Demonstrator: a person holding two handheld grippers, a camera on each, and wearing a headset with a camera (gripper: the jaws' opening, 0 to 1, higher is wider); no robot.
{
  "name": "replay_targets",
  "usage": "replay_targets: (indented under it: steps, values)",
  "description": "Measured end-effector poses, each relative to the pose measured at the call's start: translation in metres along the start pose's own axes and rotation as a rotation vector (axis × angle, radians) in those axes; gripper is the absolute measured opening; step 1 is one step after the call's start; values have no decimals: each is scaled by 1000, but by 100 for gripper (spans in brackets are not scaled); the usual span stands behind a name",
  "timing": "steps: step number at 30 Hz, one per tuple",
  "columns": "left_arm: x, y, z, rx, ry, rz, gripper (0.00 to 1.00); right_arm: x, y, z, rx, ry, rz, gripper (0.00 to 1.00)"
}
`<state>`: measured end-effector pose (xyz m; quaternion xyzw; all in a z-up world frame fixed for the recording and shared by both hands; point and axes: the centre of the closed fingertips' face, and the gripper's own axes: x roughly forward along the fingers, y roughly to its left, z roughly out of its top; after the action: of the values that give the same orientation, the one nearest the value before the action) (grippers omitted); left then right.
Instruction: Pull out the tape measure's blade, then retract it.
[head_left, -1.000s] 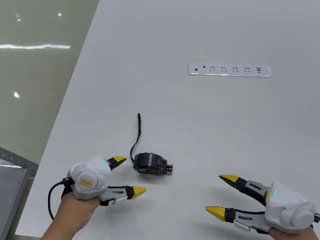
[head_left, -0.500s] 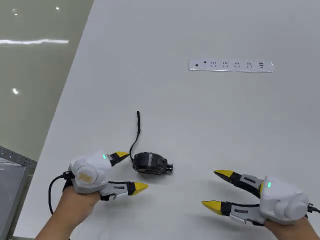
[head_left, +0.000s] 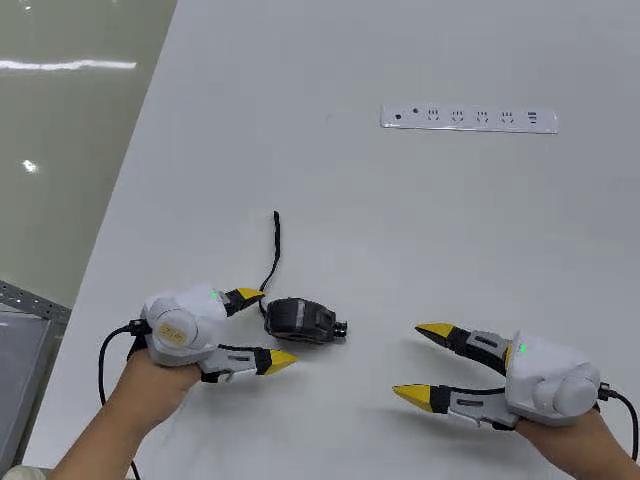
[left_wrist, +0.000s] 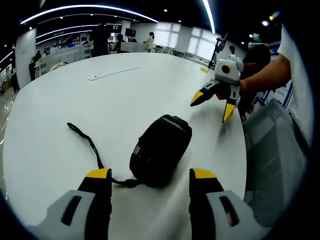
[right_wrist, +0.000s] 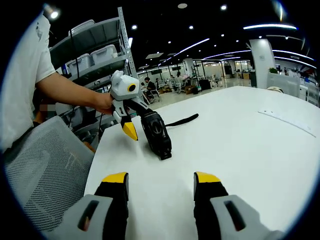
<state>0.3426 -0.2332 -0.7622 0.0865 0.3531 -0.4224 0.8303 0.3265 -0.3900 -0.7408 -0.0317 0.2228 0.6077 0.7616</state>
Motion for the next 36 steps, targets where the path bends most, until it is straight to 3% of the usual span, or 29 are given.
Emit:
replay_targets:
  steps: [17,36]
  values:
    - [9,-2,3,3,-9,-62,55,19,-8,0,0,-8,34,51]
    - [15,-5,4,1,-25,-114,44,33,-8,2,-6,-12,56,48]
